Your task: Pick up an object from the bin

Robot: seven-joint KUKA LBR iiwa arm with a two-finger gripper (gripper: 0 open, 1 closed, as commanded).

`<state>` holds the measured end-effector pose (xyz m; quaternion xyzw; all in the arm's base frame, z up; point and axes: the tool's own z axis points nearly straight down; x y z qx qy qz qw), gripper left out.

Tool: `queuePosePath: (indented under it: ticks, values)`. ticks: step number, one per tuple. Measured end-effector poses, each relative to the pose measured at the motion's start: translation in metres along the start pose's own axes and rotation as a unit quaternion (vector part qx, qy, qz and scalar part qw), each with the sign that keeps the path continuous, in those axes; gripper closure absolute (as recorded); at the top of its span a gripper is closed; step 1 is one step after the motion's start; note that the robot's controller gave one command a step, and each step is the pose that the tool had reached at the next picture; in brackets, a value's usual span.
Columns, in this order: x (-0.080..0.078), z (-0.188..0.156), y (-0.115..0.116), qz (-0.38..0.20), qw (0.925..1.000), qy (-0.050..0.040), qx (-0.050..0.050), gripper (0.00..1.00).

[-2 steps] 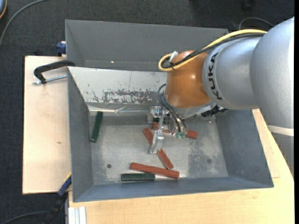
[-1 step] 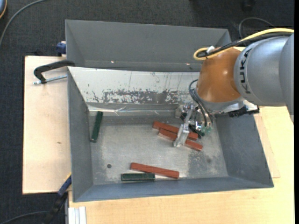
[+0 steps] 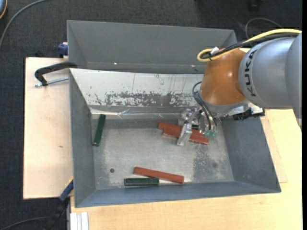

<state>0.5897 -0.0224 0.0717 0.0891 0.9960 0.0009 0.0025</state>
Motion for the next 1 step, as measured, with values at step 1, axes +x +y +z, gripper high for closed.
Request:
queuePosePath:
  ticks: [1]
  values:
    - [-0.0150, -0.1994, -0.0083, 0.011, 0.9999, -0.0054, 0.000, 1.00]
